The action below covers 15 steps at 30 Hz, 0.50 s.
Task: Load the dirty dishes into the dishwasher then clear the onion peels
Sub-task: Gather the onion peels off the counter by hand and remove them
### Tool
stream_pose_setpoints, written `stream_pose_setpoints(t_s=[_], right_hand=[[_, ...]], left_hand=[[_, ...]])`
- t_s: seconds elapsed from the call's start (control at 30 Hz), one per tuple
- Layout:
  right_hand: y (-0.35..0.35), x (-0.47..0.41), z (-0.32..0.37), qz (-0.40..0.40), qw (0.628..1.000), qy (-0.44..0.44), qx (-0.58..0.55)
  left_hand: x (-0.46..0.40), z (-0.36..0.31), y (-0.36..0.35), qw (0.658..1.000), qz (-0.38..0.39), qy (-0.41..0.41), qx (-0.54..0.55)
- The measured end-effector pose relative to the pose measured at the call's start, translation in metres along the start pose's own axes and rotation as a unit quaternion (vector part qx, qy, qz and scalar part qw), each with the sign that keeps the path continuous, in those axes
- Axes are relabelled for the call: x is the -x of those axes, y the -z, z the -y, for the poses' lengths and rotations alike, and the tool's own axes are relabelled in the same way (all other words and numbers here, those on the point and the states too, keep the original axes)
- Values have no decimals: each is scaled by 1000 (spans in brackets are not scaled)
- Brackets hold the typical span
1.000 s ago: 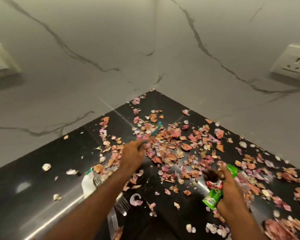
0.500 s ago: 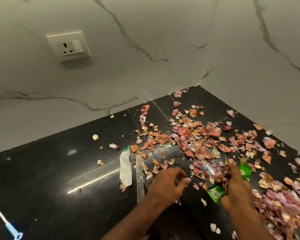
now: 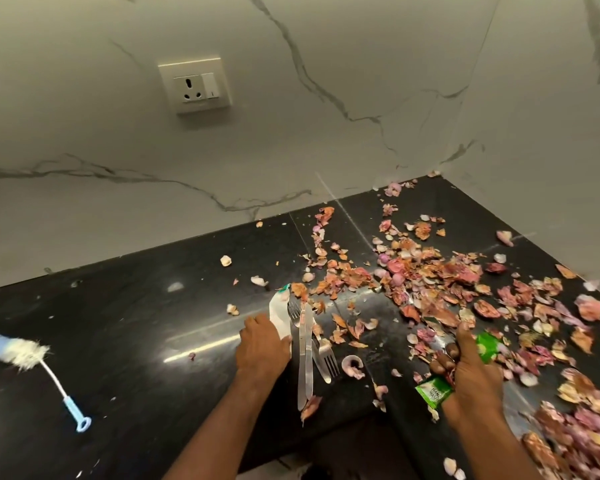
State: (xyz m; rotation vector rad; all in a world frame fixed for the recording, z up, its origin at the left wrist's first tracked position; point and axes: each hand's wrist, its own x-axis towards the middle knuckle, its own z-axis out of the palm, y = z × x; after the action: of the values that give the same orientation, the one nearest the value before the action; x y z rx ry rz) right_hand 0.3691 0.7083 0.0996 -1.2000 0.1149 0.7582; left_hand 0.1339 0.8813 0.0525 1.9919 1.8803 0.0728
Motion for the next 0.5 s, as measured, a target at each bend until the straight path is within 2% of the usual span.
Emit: stream_pose_setpoints(t_s=[0.13,0.27,0.43,0.5], right_hand=[[-1,1,0,-4,1000,-6,-6],[0,0,1,-2,1000,-7,-11],[0,3,5,3,1000,-3,-13],[1,5,5,2,1000,-6,-15]], left_hand=[[-12,9,-1,999,39,5,-4],[-19,12,-1,999,32,-11,-43],[-25,10,-4,999,6,29,36],[-30,9,-7,999,17,31,23]])
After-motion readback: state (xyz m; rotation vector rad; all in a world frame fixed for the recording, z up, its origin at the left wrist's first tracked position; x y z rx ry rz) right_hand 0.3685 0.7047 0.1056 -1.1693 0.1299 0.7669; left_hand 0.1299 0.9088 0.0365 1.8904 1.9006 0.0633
